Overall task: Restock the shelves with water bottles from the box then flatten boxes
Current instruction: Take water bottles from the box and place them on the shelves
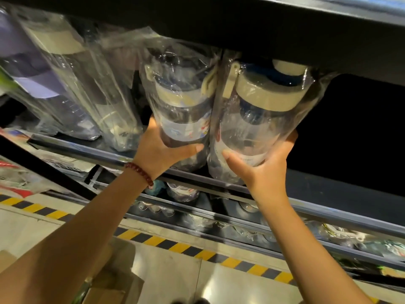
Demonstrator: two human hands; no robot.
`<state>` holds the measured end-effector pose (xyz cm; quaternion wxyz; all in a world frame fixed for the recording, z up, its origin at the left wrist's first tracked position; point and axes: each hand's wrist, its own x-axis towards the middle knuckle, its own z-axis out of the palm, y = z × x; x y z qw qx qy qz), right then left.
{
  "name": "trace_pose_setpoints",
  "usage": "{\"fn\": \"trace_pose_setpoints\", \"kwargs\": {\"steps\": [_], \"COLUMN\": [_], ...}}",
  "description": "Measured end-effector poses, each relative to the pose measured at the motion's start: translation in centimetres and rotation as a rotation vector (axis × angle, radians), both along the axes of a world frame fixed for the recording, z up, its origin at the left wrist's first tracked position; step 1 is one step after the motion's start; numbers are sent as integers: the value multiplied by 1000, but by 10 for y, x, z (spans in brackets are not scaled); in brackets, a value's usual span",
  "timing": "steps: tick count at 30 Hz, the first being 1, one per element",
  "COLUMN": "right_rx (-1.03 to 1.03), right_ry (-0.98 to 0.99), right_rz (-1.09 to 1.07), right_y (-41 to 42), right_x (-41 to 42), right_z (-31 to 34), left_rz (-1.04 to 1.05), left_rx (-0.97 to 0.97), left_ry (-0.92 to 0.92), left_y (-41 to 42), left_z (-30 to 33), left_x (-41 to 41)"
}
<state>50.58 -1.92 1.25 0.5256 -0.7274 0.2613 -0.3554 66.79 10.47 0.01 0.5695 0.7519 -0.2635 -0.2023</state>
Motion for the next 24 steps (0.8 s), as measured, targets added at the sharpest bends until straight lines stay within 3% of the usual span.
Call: {"fn": "trace_pose_setpoints", "kwargs": {"steps": [3, 8, 15, 24], "right_rx": [-6, -81, -172, -129], "right_ry": [61, 261, 354, 418], "right_rz": [33, 5, -69, 38], "right_y": [0, 2, 4, -3], "right_x": [-6, -11, -10, -9], "right_z": [1, -13, -19, -5], "left_rz": [8, 161, 107, -73], "left_rx": [-28, -1, 82, 110], "left_ry": [-28, -265, -204, -193], "left_y": [1, -3, 0, 17], "left_z": [-1, -4, -8, -4], "left_x": [-10, -25, -7, 16]}}
